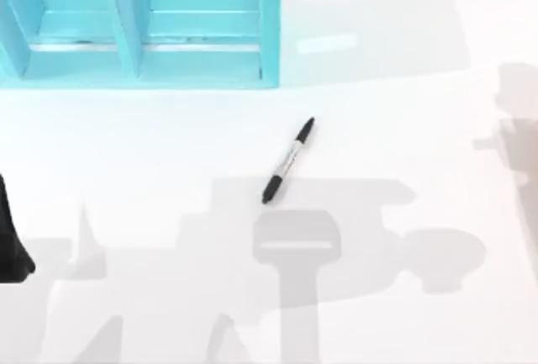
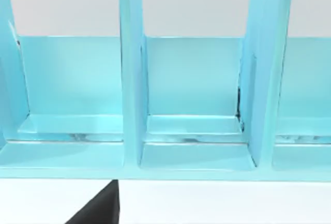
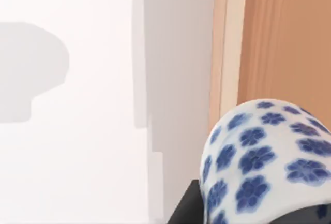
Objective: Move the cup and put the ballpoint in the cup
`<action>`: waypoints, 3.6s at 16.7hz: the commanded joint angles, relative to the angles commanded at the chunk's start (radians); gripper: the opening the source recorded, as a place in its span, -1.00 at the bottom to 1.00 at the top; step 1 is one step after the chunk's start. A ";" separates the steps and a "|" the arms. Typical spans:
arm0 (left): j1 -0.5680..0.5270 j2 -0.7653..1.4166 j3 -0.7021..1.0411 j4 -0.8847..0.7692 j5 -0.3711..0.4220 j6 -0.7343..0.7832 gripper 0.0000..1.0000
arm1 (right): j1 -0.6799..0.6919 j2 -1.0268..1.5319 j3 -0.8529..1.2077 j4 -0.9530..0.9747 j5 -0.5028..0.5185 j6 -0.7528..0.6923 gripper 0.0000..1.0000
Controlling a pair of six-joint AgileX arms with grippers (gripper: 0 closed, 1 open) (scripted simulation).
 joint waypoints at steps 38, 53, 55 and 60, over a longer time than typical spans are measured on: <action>0.000 0.000 0.000 0.000 0.000 0.000 1.00 | 0.486 0.452 0.112 0.349 -0.002 0.492 0.36; 0.000 0.000 0.000 0.000 0.000 0.000 1.00 | 0.485 0.461 0.127 0.335 -0.002 0.493 1.00; 0.000 0.000 0.000 0.000 0.000 0.000 1.00 | 0.486 0.486 0.184 0.280 -0.002 0.495 1.00; 0.000 0.000 0.000 0.000 0.000 0.000 1.00 | 0.486 0.537 0.508 0.017 -0.001 0.495 1.00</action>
